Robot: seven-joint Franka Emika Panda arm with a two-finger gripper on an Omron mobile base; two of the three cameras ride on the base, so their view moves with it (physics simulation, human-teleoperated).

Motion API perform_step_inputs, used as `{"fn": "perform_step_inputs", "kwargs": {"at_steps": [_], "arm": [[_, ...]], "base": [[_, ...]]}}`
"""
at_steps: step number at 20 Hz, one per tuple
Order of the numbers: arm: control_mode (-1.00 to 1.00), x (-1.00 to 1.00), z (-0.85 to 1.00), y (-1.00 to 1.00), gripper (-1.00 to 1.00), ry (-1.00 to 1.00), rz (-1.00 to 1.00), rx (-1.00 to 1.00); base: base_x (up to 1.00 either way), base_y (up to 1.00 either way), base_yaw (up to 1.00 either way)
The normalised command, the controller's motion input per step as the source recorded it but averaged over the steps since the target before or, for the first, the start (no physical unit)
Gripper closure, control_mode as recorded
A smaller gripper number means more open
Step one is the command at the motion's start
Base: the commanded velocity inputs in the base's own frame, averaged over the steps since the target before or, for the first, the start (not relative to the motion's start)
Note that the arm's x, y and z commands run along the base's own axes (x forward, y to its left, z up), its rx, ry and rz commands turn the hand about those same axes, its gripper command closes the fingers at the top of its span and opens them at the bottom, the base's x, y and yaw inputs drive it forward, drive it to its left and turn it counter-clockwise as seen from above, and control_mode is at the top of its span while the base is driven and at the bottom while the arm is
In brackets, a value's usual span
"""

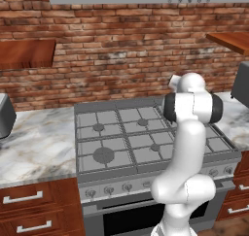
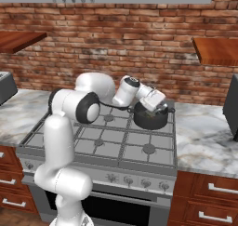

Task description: Put the tomato and broccoli in the pot. Retrieve the spatula and lightly stir the vegetables in the pot.

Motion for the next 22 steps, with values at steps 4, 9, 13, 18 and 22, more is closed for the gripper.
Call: {"fn": "perform_step_inputs", "kwargs": {"at_steps": [4,9,13,18,22], "arm": [[-1.00,0.00,0.01,0.00,1.00,0.02,0.20,0.00],[-1.00,-0.01,0.04,0.00,1.00,0.00,0.19,0.00],[-1.00,-0.04,0.00,0.00,1.00,0.00,0.19,0.00],[-1.00,0.44,0.00,-0.05,1.00,0.02,0.10,0.00],[-1.00,0.74,0.00,-0.13,1.00,0.05,0.01,0.00]], "base": [[0.00,0.00,0.00],[0.00,0.00,0.00],[0.00,0.00,0.00],[0.00,0.00,0.00],[0.00,0.00,0.00]]}}
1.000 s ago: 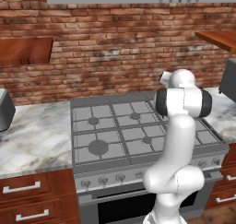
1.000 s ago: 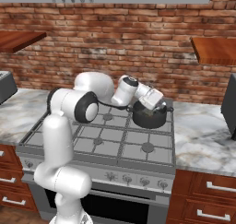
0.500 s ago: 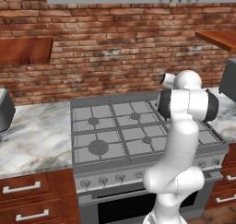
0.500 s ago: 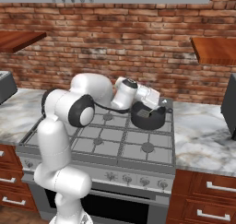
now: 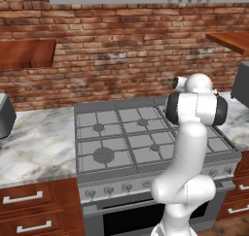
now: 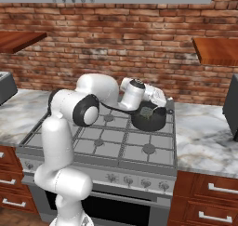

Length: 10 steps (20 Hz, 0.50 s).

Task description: Put the tomato and broccoli in the pot. Retrieve the spatula and lightly stir the vegetables in the pot.

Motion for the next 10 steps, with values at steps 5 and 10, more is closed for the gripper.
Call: {"fn": "perform_step_inputs", "kwargs": {"at_steps": [5,10], "arm": [[-1.00,0.31,-0.13,-0.05,1.00,0.12,0.03,0.00],[-1.00,0.01,-0.19,0.00,1.00,0.14,0.07,0.00]], "base": [[0.00,0.00,0.00],[0.00,0.00,0.00]]}}
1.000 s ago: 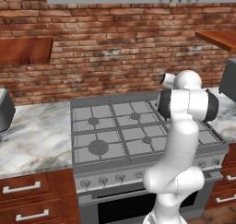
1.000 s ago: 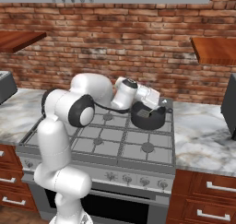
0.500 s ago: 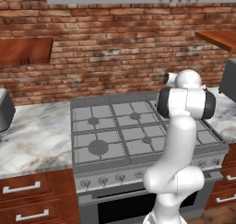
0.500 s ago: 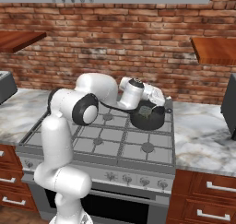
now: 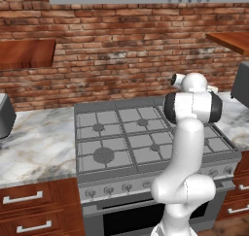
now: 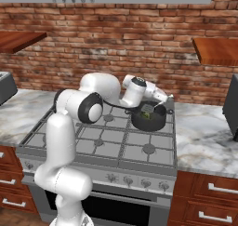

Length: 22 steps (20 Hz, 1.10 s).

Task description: Put the tomato and broccoli in the pot. Retrieve the spatula and lightly stir the vegetables in the pot.

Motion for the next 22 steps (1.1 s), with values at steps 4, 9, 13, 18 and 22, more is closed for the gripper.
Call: {"fn": "perform_step_inputs", "kwargs": {"at_steps": [4,9,13,18,22], "arm": [[-1.00,0.11,-0.25,-0.10,1.00,0.10,0.04,0.00],[-1.00,0.00,-0.43,-0.07,1.00,0.16,0.04,0.00],[-1.00,0.16,-0.16,-0.18,1.00,0.06,0.05,0.00],[-1.00,0.11,0.40,-0.05,1.00,0.00,0.06,0.01],[-1.00,-0.12,0.31,0.00,1.00,0.00,0.10,0.02]], "base": [[0.00,0.00,0.00],[0.00,0.00,0.00],[0.00,0.00,0.00],[0.00,0.00,0.00],[0.00,0.00,0.00]]}}
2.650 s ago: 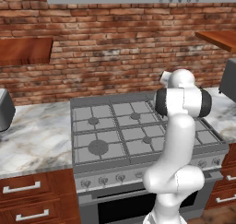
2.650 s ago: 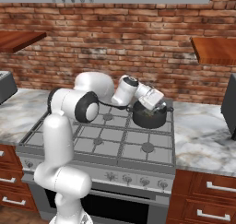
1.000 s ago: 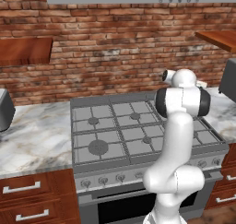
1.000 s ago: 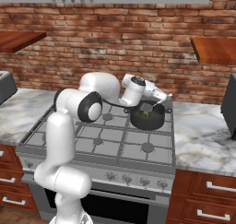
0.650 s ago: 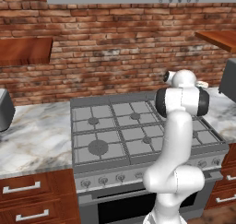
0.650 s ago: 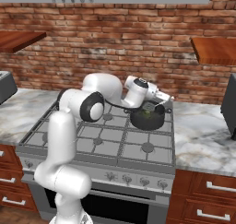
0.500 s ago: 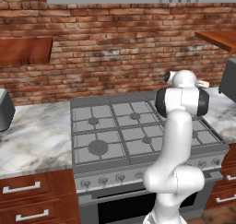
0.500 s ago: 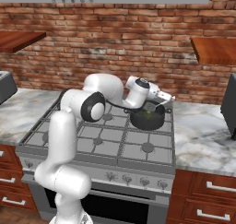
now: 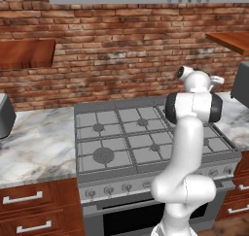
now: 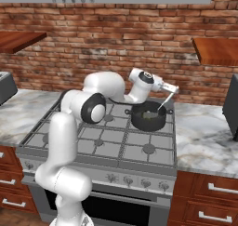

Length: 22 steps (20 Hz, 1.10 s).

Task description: Put the tomato and broccoli in the pot. Retrieve the spatula and lightly stir the vegetables in the pot.

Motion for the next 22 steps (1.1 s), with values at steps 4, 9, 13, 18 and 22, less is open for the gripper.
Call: {"fn": "perform_step_inputs", "kwargs": {"at_steps": [4,9,13,18,22], "arm": [[-1.00,-0.15,0.00,0.00,1.00,0.00,0.09,0.00],[-1.00,0.17,0.00,-0.01,1.00,0.00,0.04,0.00],[-1.00,0.45,0.04,0.00,1.00,0.00,0.00,0.00],[-1.00,0.25,0.13,0.00,1.00,-0.05,0.00,0.00],[-1.00,0.00,0.00,0.00,1.00,-0.31,-0.07,0.00]], "base": [[0.00,0.00,0.00],[0.00,0.00,0.00],[0.00,0.00,0.00],[0.00,0.00,0.00],[0.00,0.00,0.00]]}}
